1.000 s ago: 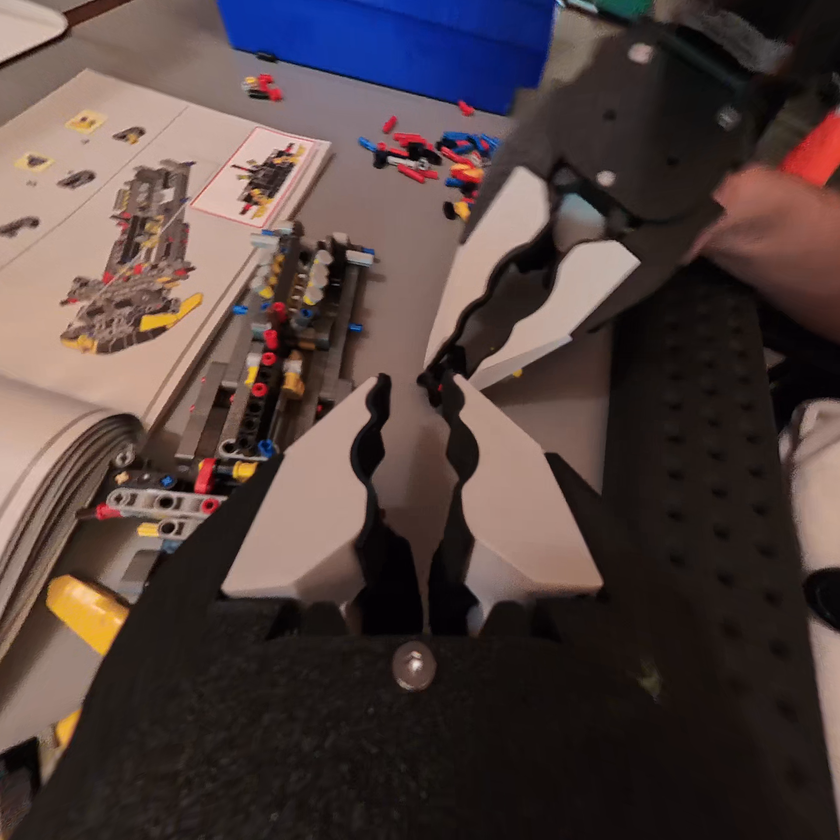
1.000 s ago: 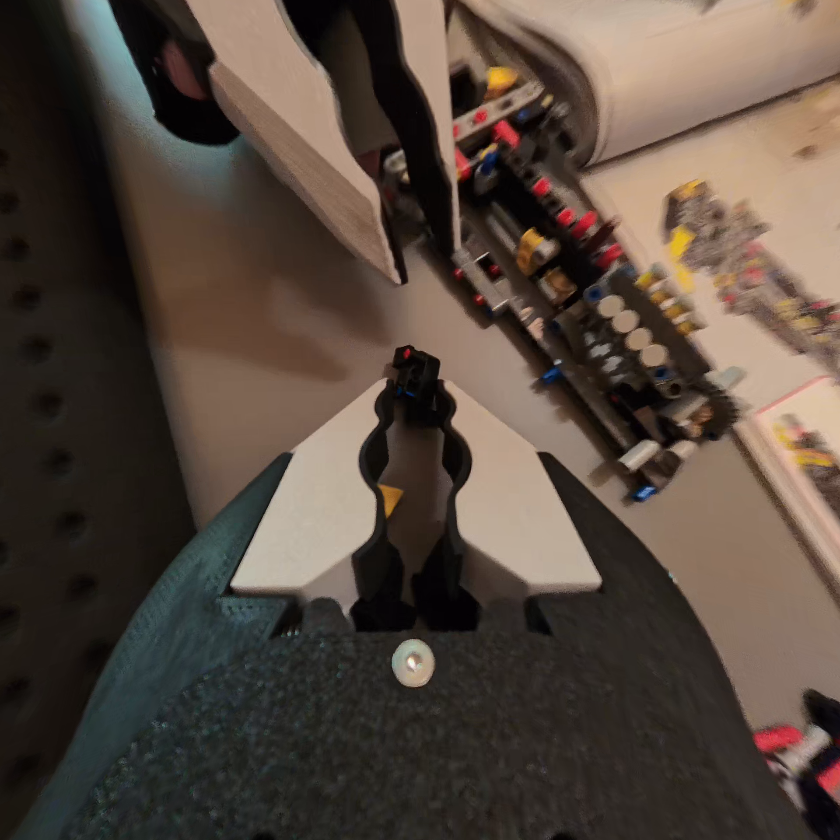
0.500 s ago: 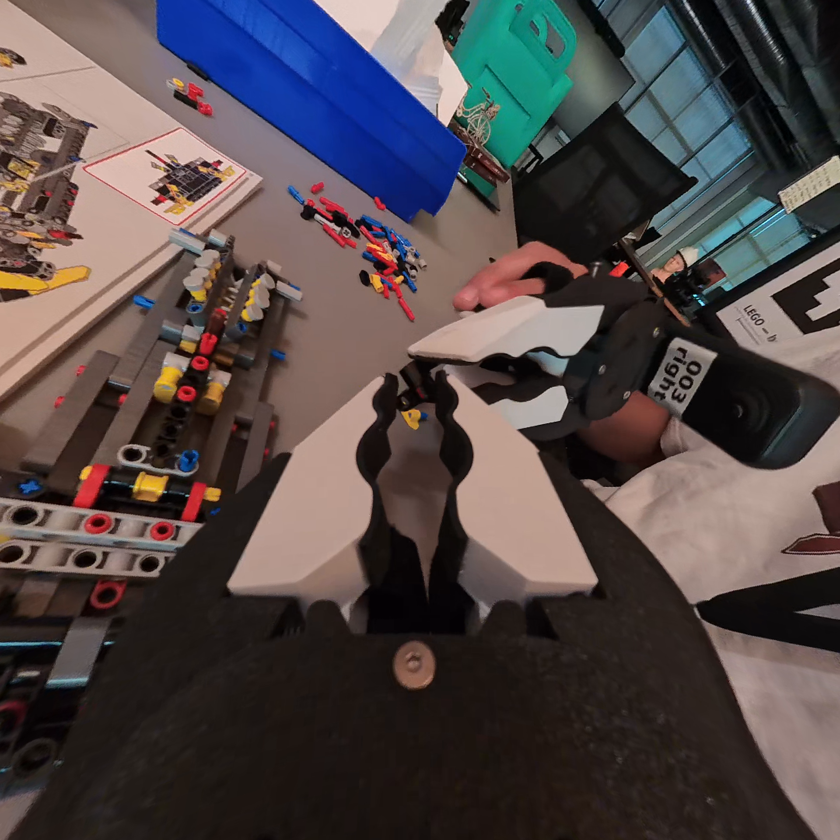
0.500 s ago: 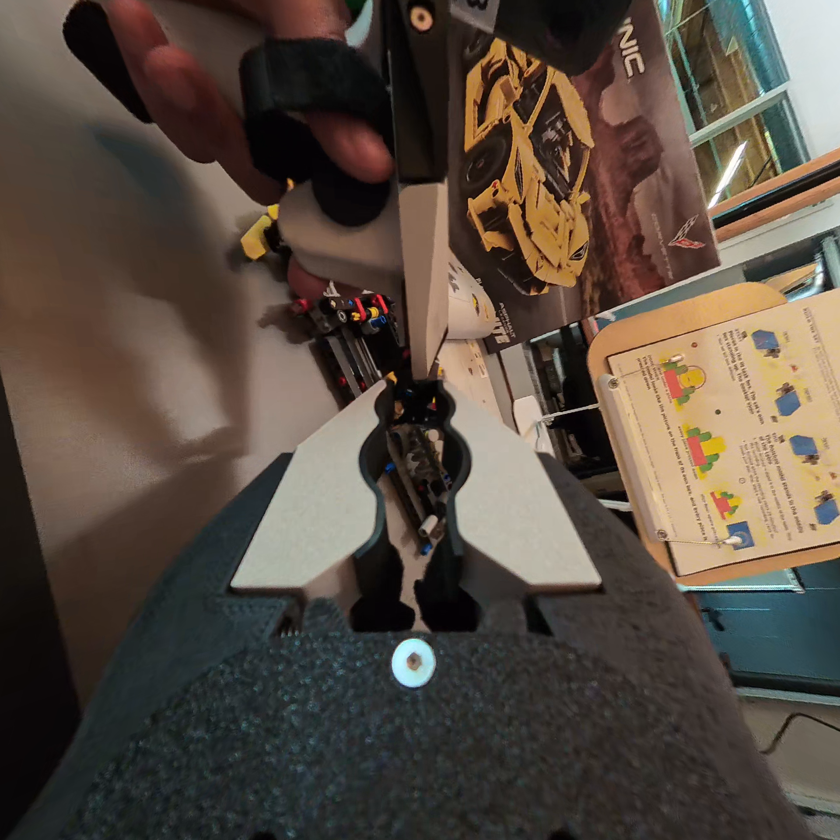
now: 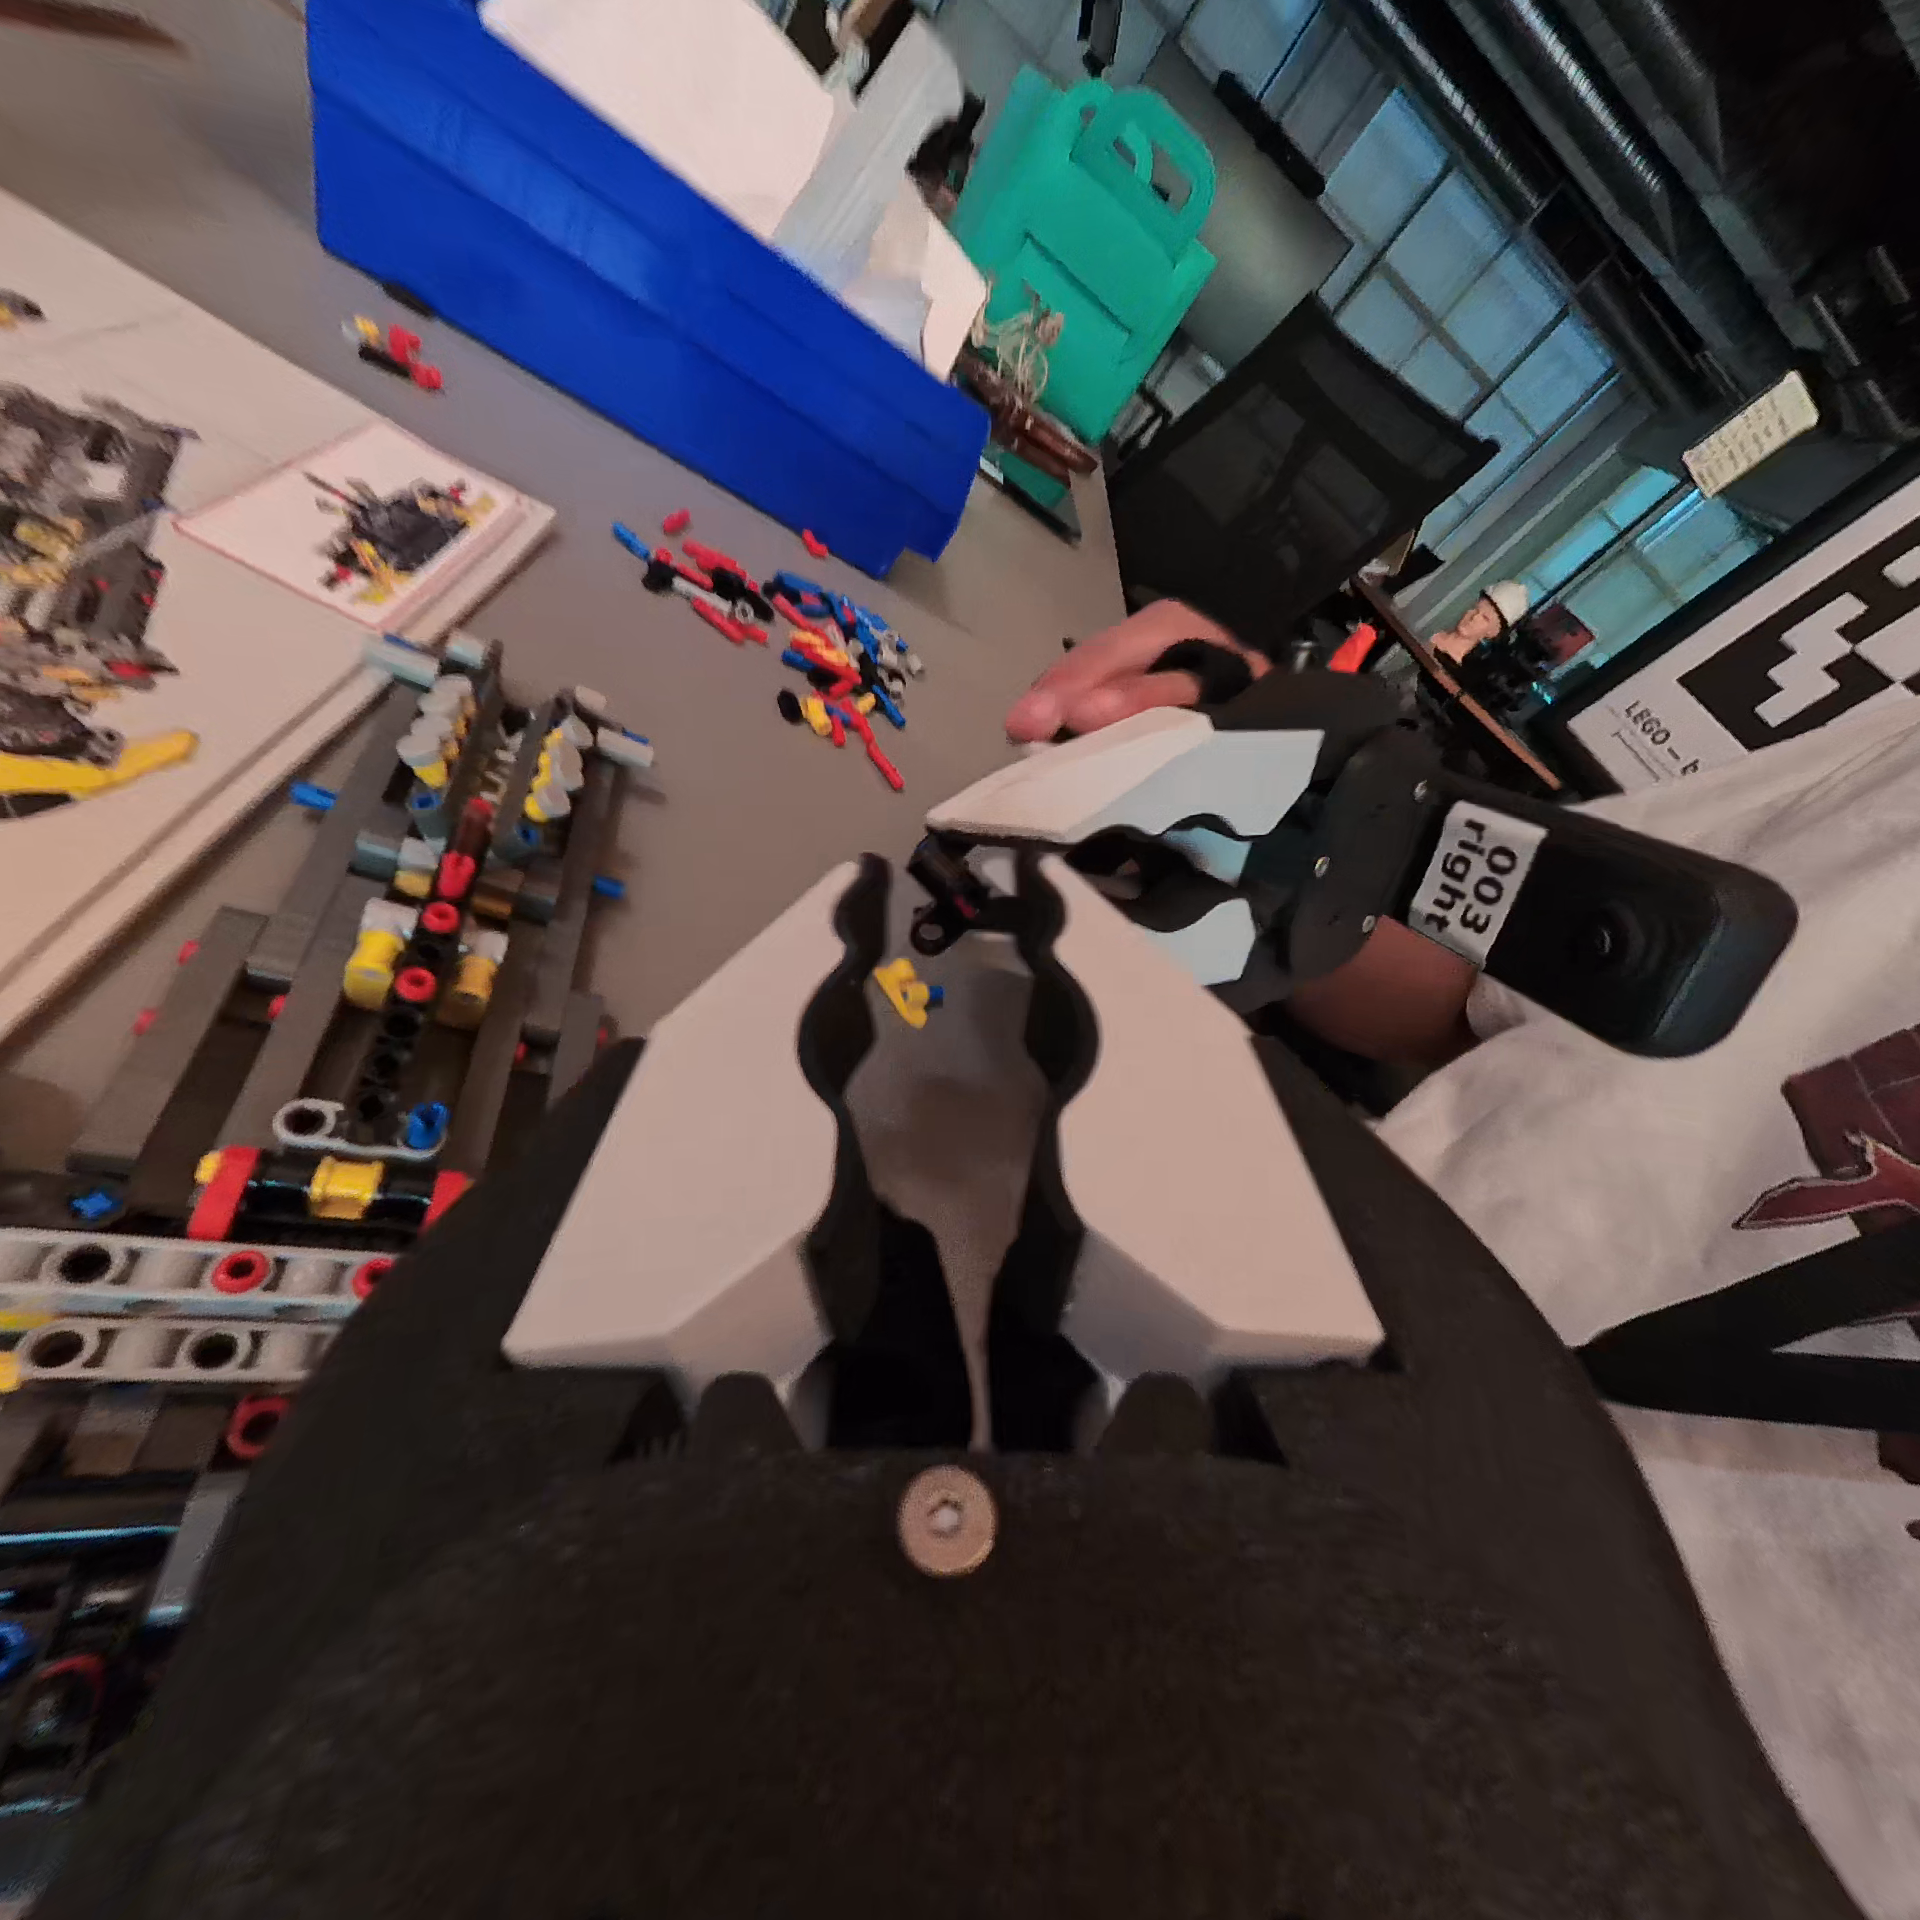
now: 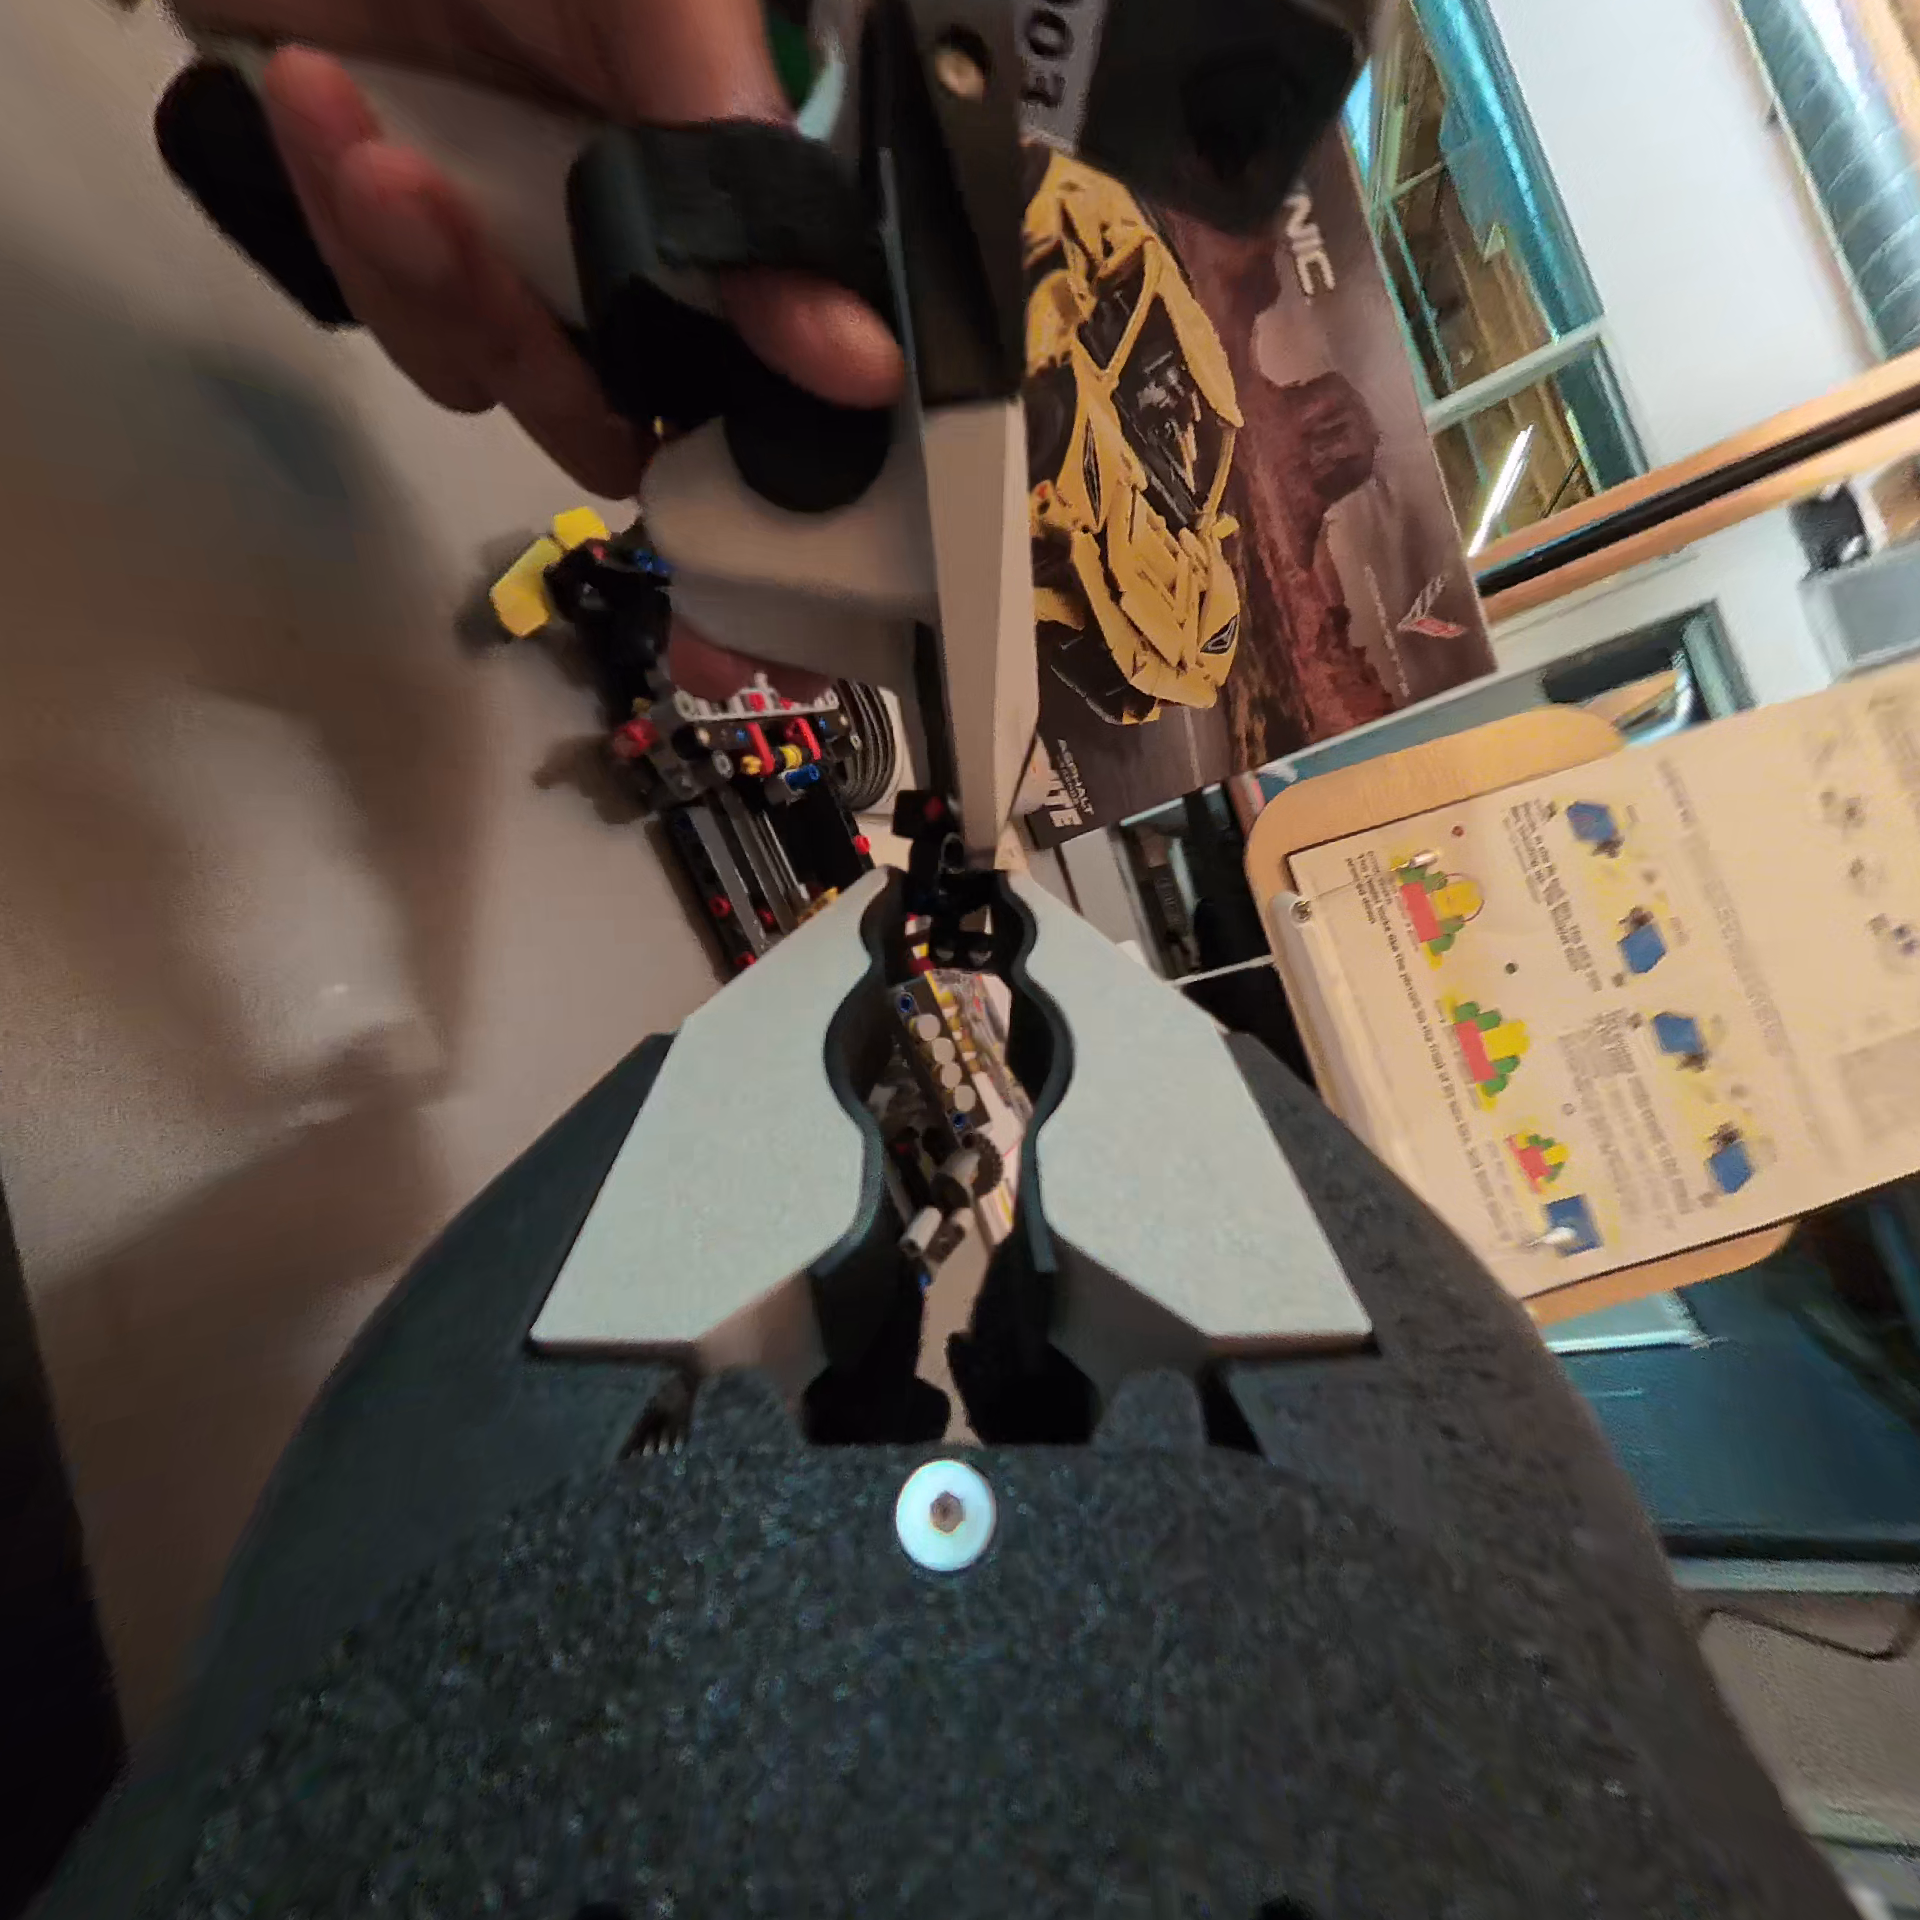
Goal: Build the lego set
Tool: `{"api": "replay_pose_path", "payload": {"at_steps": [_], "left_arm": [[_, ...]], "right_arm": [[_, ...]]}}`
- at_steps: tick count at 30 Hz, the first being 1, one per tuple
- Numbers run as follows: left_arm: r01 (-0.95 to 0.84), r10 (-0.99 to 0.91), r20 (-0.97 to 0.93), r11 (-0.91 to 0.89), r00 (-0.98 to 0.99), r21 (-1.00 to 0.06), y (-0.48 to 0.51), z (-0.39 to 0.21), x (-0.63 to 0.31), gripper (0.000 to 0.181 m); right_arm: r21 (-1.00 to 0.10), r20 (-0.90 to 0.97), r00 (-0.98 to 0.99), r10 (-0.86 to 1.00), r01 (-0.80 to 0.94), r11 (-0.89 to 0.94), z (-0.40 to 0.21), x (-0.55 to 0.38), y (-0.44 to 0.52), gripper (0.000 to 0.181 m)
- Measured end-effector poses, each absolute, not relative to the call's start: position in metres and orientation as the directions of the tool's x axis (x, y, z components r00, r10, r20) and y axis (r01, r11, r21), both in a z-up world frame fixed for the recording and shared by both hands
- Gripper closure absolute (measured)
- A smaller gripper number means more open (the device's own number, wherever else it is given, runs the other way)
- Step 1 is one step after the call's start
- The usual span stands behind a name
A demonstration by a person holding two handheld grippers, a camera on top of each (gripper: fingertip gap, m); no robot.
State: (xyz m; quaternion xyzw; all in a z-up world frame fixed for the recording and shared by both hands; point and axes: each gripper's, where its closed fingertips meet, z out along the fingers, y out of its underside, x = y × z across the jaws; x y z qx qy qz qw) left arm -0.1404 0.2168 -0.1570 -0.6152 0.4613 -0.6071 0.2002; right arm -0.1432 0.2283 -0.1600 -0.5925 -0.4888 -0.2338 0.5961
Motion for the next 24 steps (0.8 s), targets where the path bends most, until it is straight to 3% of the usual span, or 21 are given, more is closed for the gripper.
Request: {"api": "replay_pose_path", "payload": {"at_steps": [3,6,8,12,15,18,24], "left_arm": [[-0.229,-0.837,0.528,-0.491,-0.143,-0.84,0.232,-0.141,-0.144,0.147],[-0.214,-0.855,0.495,-0.46,-0.156,-0.862,0.233,-0.137,-0.146,0.147],[-0.231,-0.855,0.484,-0.441,-0.185,-0.867,0.225,-0.139,-0.144,0.148],[-0.225,-0.824,0.508,-0.461,-0.25,-0.858,0.211,-0.136,-0.14,0.148],[-0.209,-0.783,0.562,-0.523,-0.265,-0.827,0.209,-0.133,-0.138,0.148],[-0.209,-0.755,0.603,-0.566,-0.258,-0.798,0.211,-0.134,-0.137,0.162],[-0.205,-0.681,0.68,-0.65,-0.27,-0.732,0.222,-0.131,-0.143,0.166]], "right_arm": [[-0.664,0.714,0.578,0.395,0.738,0.121,-0.158,-0.137,0.232,0.167],[-0.88,0.42,0.728,0.542,0.473,0.045,-0.15,-0.141,0.229,0.167],[-0.961,0.217,0.768,0.603,0.278,-0.009,-0.14,-0.142,0.227,0.167],[-0.995,0.027,0.745,0.666,0.086,-0.057,-0.128,-0.141,0.222,0.167],[-0.983,0.121,0.757,0.642,0.179,-0.027,-0.134,-0.144,0.222,0.167],[-0.961,0.219,0.754,0.619,0.277,0.003,-0.141,-0.15,0.223,0.167],[-0.971,0.203,0.765,0.612,0.238,0.024,-0.134,-0.148,0.222,0.165]]}}
